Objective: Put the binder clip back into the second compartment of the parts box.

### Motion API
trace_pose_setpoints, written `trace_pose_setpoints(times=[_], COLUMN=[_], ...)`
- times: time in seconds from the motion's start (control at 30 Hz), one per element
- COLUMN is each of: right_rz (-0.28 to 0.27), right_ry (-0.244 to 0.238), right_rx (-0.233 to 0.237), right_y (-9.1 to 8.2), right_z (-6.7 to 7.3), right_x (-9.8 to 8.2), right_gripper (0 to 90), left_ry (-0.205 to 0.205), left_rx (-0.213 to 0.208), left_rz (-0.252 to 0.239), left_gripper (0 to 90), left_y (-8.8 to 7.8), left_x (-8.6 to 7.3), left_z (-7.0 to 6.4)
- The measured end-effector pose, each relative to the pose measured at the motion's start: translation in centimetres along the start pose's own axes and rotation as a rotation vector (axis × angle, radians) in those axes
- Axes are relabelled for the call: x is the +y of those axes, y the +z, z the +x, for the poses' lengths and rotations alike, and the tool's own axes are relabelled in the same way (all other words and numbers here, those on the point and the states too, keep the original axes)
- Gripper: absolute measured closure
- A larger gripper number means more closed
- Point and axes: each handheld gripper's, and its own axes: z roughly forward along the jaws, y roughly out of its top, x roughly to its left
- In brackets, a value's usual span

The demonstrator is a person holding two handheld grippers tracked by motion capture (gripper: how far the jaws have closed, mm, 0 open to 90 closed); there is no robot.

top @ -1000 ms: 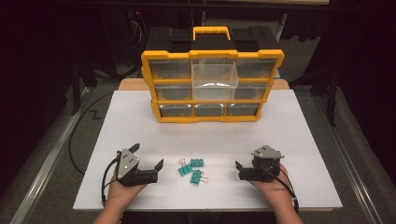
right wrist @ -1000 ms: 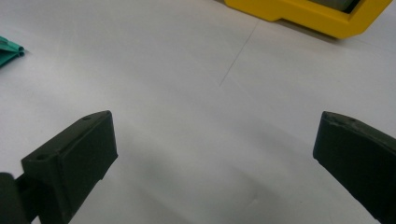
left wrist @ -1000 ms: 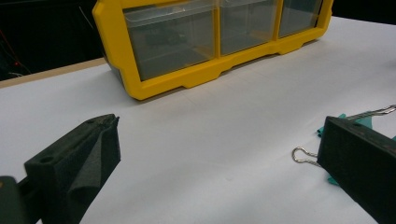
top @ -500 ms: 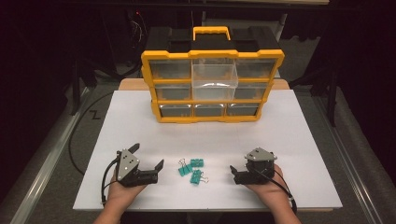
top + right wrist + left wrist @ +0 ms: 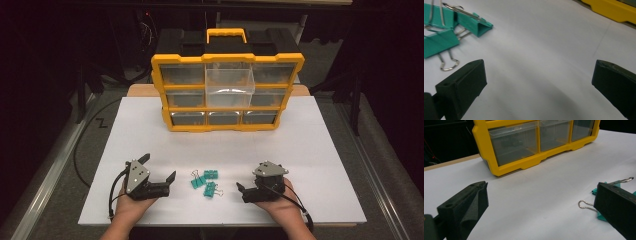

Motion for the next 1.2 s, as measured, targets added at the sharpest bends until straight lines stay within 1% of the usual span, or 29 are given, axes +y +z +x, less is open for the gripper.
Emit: trace_pose_setpoints(times=[0.1,0.3,0.33,0.4,0.43,0.47,0.53,0.57,0.67,0.7,0.8,0.83,0.9,0.93,1.1,1.2], right_rz=[-0.014,-0.034,-0.040,-0.046,-0.052,-0.053,-0.055,-0.061,-0.063,-0.071,-0.072,-0.076,-0.074,-0.070,-0.062,-0.064], right_ry=[-0.010,-0.023,-0.033,-0.029,-0.039,-0.033,-0.037,-0.045,-0.034,-0.042,-0.030,-0.039,-0.027,-0.033,-0.031,-0.024], right_rx=[0.026,0.057,0.063,0.077,0.085,0.094,0.103,0.109,0.127,0.132,0.143,0.143,0.154,0.157,0.182,0.196], right_y=[0.0,-0.1,-0.2,-0.2,-0.2,-0.2,-0.1,-0.1,-0.1,-0.1,0.0,0.0,0.2,0.2,0.6,0.8], right_z=[0.6,1.8,2.1,2.6,2.8,3.1,3.5,3.7,4.1,4.1,4.3,4.4,4.6,4.7,5.3,5.6], right_x=[0.2,0.8,0.9,1.1,1.1,1.2,1.4,1.4,1.6,1.7,1.9,1.9,2.0,2.1,2.2,2.3], right_gripper=[0.9,0.9,0.9,1.0,1.0,1.0,1.0,1.0,1.2,1.3,2.2,2.6,3.5,4.3,9.1,15.1], left_ry=[0.000,0.000,0.000,0.001,0.000,0.000,0.000,0.000,0.000,0.001,0.003,0.003,0.004,0.003,0.007,0.009], left_rx=[0.001,0.001,0.001,0.000,0.001,0.002,0.001,0.002,0.000,0.000,-0.001,-0.002,-0.001,-0.001,-0.003,-0.004], left_rz=[0.000,-0.002,-0.002,-0.002,-0.003,-0.003,-0.003,-0.004,-0.005,-0.006,-0.004,-0.003,-0.003,-0.004,-0.002,-0.004], left_gripper=[0.3,0.3,0.3,0.3,0.3,0.3,0.3,0.3,0.3,0.3,0.3,0.3,0.3,0.3,0.3,0.3], left_y=[0.0,0.0,0.0,0.0,0.0,0.0,0.0,0.0,0.0,0.0,0.0,0.0,0.0,-0.1,-0.1,-0.1], left_x=[0.0,0.0,0.0,0.0,0.0,0.0,0.0,0.0,0.0,0.0,0.0,0.0,0.0,0.0,0.0,0.0], left_z=[0.0,0.0,0.0,0.1,0.1,0.1,0.1,0.1,0.1,0.1,0.1,0.1,0.0,0.0,0.1,0.0])
